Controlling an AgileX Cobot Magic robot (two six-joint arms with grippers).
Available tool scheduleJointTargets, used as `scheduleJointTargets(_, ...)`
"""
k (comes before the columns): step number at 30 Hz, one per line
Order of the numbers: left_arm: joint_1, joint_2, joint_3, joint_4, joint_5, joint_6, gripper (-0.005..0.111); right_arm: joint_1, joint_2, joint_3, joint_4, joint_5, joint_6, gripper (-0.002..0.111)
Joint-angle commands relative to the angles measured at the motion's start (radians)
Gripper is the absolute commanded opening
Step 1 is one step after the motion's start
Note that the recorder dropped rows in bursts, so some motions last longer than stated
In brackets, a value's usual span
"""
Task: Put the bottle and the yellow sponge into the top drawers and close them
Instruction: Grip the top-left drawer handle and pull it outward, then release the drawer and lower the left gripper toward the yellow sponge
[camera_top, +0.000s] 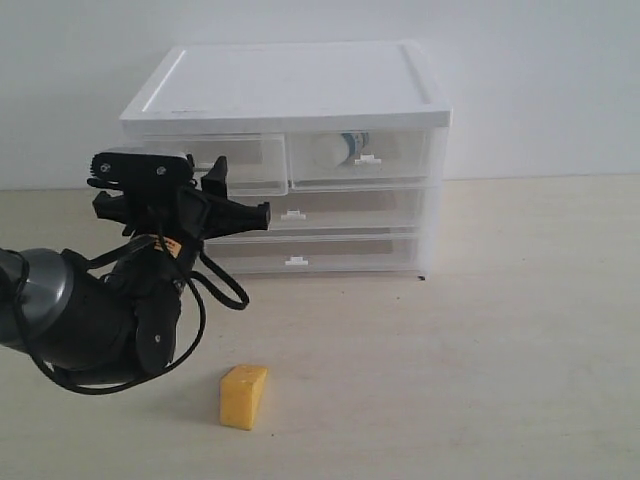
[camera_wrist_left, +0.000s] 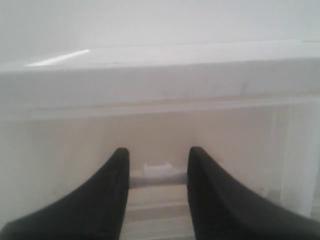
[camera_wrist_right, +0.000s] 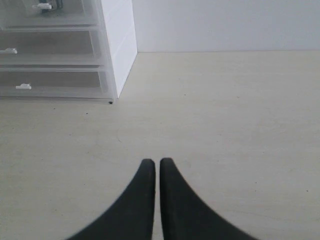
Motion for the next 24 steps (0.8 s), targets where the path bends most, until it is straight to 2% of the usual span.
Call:
scheduleJointTargets(1, -0.049, -0.047, 0.058, -0.090, 0.007, 0.018, 0.004, -0.003, -0.004, -0.001, -0.006, -0.008, 0.000, 0.001)
scheduleJointTargets(8, -0.140, -0.167, 0.184, -0.167, 0.007, 0.041, 0.004, -0.003, -0.004, -0.001, -0.006, -0.008, 0.000, 0.001)
scheduleJointTargets(14, -0.189, -0.177, 0.259, -0.167, 0.007, 0.026, 0.004, -0.003, -0.004, -0.001, -0.006, -0.008, 0.000, 0.001)
scheduleJointTargets(20, -0.245, -0.177, 0.269, -0.279, 0.007, 0.024, 0.004, -0.003, -0.004, -0.001, -0.006, -0.008, 0.000, 0.001)
scheduleJointTargets(24, -0.249, -0.177, 0.269, -0.290, 0.007, 0.024, 0.004, -0.003, -0.004, -0.001, -0.006, -0.008, 0.000, 0.001)
